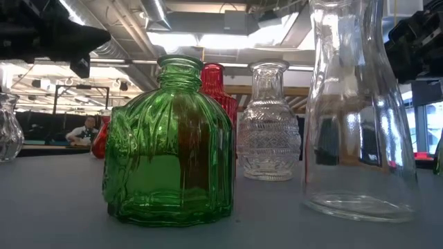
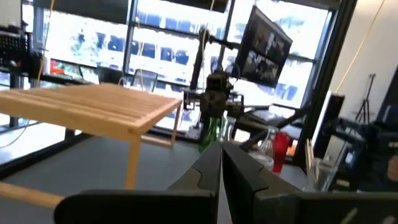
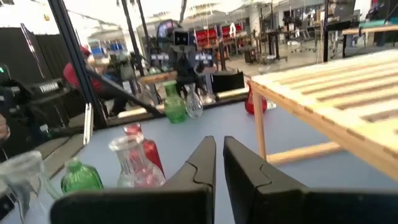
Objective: Sort vases onto shelf
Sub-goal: Put the center white transparent vase onto the shelf aligned with the other white transparent vase
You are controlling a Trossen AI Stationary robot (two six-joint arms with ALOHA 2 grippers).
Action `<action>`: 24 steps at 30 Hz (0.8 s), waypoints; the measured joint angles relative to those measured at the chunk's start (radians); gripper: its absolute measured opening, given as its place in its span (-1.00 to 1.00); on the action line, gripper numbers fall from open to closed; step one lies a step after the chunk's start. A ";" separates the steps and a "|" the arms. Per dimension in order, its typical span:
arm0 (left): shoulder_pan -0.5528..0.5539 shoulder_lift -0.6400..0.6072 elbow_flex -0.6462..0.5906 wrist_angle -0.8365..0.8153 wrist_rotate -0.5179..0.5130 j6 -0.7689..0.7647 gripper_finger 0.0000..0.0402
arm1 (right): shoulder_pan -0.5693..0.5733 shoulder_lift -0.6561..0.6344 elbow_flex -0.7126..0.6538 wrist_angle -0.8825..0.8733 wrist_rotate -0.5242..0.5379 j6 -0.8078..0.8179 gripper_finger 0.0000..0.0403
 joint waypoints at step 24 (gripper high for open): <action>0.000 0.723 0.413 0.266 0.083 0.162 -0.99 | 0.000 0.000 0.000 0.249 0.073 -0.244 -0.89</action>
